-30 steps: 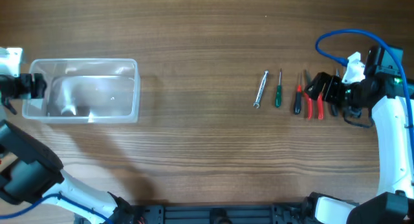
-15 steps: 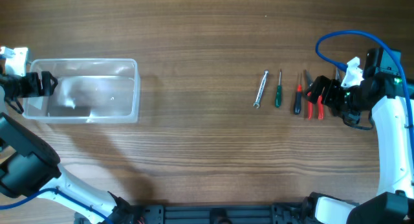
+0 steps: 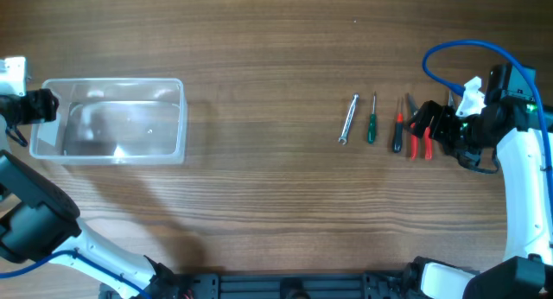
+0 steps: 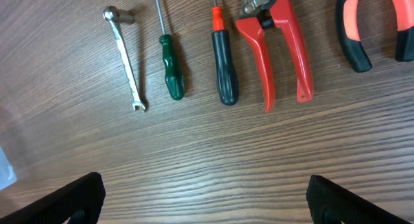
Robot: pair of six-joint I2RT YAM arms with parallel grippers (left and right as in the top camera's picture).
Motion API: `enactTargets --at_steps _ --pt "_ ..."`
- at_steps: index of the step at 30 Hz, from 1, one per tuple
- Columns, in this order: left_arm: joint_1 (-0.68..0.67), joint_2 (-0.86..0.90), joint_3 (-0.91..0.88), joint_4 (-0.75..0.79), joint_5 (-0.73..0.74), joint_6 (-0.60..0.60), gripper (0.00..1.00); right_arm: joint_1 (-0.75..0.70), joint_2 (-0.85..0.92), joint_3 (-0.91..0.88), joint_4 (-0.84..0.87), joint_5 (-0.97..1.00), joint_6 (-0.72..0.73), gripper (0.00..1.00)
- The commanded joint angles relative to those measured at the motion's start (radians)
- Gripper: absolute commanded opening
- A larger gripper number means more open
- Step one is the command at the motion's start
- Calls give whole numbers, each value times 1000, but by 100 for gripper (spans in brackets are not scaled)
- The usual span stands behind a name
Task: Pack container
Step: 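Grip the container's left wall with the left gripper and drag it right toward the tools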
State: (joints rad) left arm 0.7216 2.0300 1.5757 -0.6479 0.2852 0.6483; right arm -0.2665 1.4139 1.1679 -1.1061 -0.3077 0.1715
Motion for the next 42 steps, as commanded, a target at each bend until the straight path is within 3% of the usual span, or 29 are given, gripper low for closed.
enactTargets --at_steps 1,8,10,12,18,22,27,34,39,42 --pt "0 40 12 -6 -3 2 69 -2 -2 18 2 -15 15 100" --pt "-1 63 12 -14 -6 47 52 -2 -2 18 2 -15 15 100" --pt "-2 77 12 -19 -6 47 38 -2 -2 18 2 -15 15 100" --pt "-5 89 12 -26 -6 47 18 -2 -2 18 3 -15 15 100" --pt "-21 91 12 -30 -6 46 4 -2 -2 18 2 -15 15 100" --pt "-66 75 13 -48 -6 -6 4 -2 -2 18 7 -15 15 100" --pt "-200 -32 13 -71 -27 -175 4 -2 -2 18 31 -15 14 100" --pt "-482 -264 13 -203 -153 -501 4 -2 -2 18 114 -15 15 100" --pt "-725 -304 12 -316 -195 -627 4 -2 -2 18 174 -15 14 100" --pt "-858 -281 12 -389 -302 -684 4 -2 -2 18 190 -15 14 100"
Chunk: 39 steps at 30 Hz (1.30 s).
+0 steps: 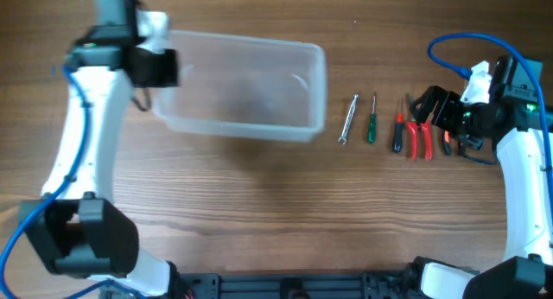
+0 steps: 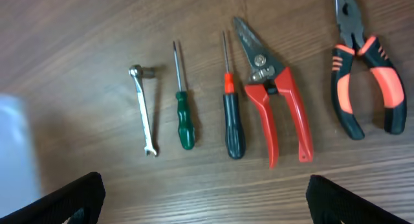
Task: Pack container
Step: 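Grip the container's left wall with the left gripper and drag it right toward the tools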
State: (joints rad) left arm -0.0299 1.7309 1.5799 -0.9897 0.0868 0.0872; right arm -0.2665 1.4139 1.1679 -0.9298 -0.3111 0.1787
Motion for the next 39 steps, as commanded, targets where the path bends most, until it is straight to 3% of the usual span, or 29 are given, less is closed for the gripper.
enactTargets --at_steps 1,5,15,22,25,31,34,35,39 --pt "-144 27 4 -55 -124 -134 4 -2 -2 18 14 -11 6 100" --pt "-218 37 -30 -39 -169 -135 4 -2 -2 18 12 -11 5 100" --pt "-219 39 -293 231 -171 -357 4 -2 -2 18 2 -11 5 100" --pt "-216 39 -428 292 -264 -410 4 -2 -2 18 2 -11 4 100" --pt "-206 39 -470 338 -268 -409 9 -2 -2 18 3 -11 5 100" --pt "-122 42 -502 475 -272 -353 13 -2 -2 18 6 -11 4 100" --pt "-58 42 -502 489 -259 -352 12 -2 -2 18 6 -11 4 100" --pt "-45 42 -502 496 -259 -351 7 -2 -2 18 7 -11 5 100" --pt "-11 42 -502 530 -117 -99 4 -2 -2 18 23 -11 5 100"
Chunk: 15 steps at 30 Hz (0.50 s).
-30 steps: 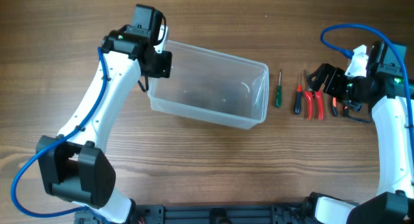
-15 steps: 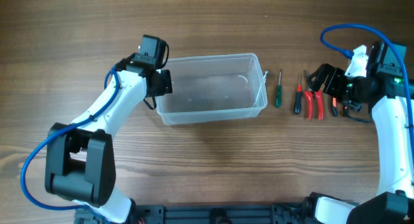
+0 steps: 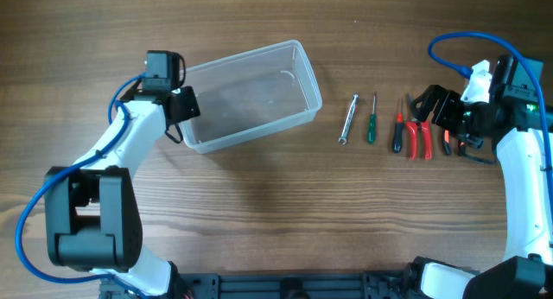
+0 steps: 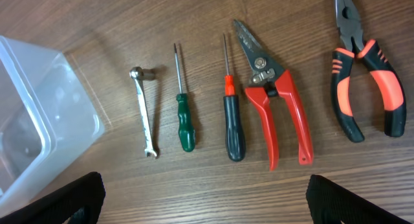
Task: Pack container
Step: 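Grip the container's left wall with the left gripper and drag it right toward the tools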
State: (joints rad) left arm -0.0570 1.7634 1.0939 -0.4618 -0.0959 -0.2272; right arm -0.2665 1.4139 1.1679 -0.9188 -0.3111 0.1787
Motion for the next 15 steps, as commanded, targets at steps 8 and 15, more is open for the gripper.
enactTargets --at_steps 8,15 --pt "2 10 -16 -28 129 464 4 -2 -2 18 14 -11 5 100" --pt "3 10 -16 -29 129 473 4 -2 -2 18 6 -11 5 100"
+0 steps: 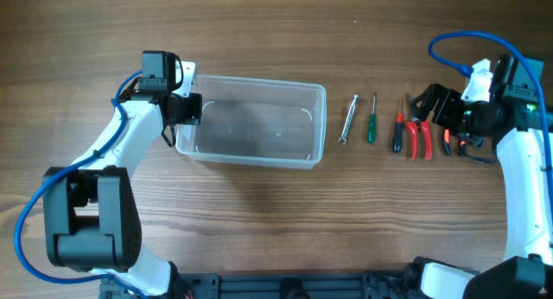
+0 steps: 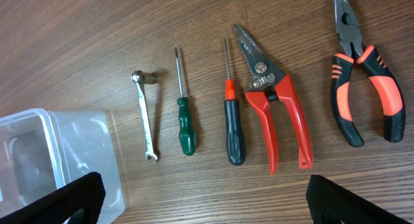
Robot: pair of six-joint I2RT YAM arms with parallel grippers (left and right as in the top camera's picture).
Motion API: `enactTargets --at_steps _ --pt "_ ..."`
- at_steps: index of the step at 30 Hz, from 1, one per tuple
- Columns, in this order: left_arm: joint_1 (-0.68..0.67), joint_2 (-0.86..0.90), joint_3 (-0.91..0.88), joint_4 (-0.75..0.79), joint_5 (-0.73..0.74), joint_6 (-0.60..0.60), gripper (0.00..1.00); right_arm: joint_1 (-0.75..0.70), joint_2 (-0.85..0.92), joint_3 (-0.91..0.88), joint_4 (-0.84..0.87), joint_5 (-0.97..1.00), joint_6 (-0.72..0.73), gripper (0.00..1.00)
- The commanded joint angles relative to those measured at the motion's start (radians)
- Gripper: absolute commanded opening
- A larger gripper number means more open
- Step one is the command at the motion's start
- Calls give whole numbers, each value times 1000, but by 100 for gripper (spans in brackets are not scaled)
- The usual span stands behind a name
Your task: Pack container
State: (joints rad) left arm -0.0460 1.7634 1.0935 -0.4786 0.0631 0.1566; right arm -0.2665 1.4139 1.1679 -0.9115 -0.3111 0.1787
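A clear plastic container (image 1: 251, 159) lies left of the table's middle, its right end close to the tools. My left gripper (image 1: 187, 110) is shut on its left wall. In a row to the right lie a silver wrench (image 2: 146, 117), a green screwdriver (image 2: 185, 123), a black-handled screwdriver (image 2: 233, 133), red cutters (image 2: 278, 117) and orange-and-black pliers (image 2: 359, 88). My right gripper (image 2: 206, 201) hangs wide open above the tools, holding nothing. The container's corner (image 2: 45, 153) shows at the lower left of the right wrist view.
Bare wooden tabletop (image 1: 276, 221) runs in front of the container and the tools. A blue cable (image 1: 458, 53) loops over the right arm at the far right edge.
The container has turned from slanting to lying square with the table, its right end lower and closer to the wrench. My left gripper shifted slightly with it. The right gripper has not moved.
The container stood at the far left with my left gripper at its end, my right gripper low over the tools. Then the container was near mid-table and the right gripper higher. Later it lay slanted; now it lies straight beside the wrench.
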Motion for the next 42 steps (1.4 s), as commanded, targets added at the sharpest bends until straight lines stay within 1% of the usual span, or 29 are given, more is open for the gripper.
enactTargets --at_steps 1,4,10,18,20,28,29,30,31,34,36,39,42 --pt "-8 10 -16 -11 -31 70 4 -2 -2 18 0 -11 5 100" --pt "-8 10 -16 -12 -31 -11 4 -2 -2 18 0 -11 5 100" --pt "-8 10 -16 -28 -32 -113 4 -2 -2 18 3 -11 5 100" --pt "-8 10 -16 -68 -39 -126 4 -2 -2 18 10 0 5 100" --pt "-8 10 -16 -75 -82 -196 4 -2 -2 18 11 0 5 100" --pt "-8 10 -16 -79 -87 -203 4 -2 -2 18 13 0 5 100" --pt "-8 10 -16 -79 -87 -203 13 -2 -2 18 13 0 5 100" --pt "-8 10 -16 -74 -87 -203 38 -2 -2 18 13 0 5 100" --pt "-8 10 -16 -69 -87 -203 67 -2 -2 18 13 -1 5 100" --pt "-8 6 -11 -65 -87 -203 90 -2 -2 18 13 -1 5 100" --pt "-8 -11 4 -101 -87 -203 92 -2 -2 18 11 -1 5 100" --pt "-8 -62 43 -182 -86 -203 92 -2 -2 18 10 -1 5 100" --pt "-9 -156 109 -286 -85 -203 91 -2 -2 18 13 -1 6 100"
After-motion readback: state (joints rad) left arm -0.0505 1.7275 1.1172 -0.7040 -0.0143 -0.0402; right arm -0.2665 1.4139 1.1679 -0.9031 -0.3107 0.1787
